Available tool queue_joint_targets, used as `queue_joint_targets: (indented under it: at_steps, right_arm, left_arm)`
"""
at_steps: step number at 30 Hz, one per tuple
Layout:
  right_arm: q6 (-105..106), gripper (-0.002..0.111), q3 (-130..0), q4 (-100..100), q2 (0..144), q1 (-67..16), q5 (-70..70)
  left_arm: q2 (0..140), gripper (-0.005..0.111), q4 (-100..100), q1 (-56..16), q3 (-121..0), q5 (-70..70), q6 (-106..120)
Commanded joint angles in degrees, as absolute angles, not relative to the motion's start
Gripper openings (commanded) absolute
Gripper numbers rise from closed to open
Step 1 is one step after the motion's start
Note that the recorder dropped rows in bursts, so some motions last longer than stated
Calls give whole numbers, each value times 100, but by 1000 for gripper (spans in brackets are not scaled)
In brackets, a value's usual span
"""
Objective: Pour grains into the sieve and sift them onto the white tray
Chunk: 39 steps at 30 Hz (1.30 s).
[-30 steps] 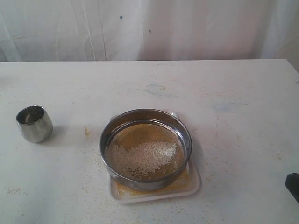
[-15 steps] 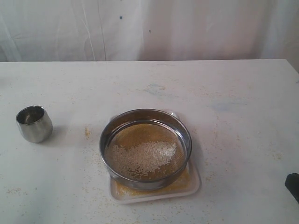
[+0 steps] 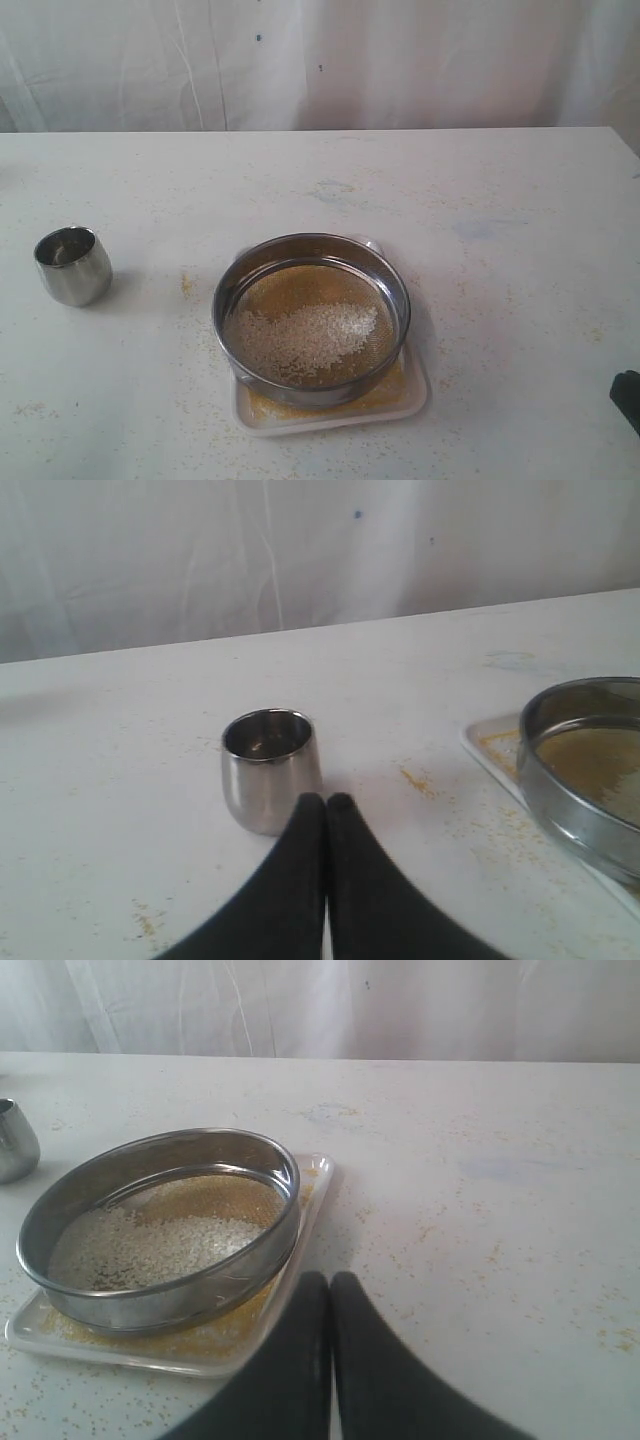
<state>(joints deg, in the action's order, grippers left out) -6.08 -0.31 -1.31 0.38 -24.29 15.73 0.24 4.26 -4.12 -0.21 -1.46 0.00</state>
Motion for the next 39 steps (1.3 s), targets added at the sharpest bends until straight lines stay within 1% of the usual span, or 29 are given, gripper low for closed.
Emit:
queue_joint_targets:
  at_steps: [1,8,39]
  right_arm:
    - [-625,0,0,-157,0,-2398,1503]
    - [-625,0,0,-157,0,-2398,1503]
    - [-625,0,0,-157,0,-2398,1502]
  left_arm:
    - [0,0,422,-913,0,-164,0]
    - [0,0,422,-1209,0,-164,0]
    - [0,0,422,-1197,0,-169,0]
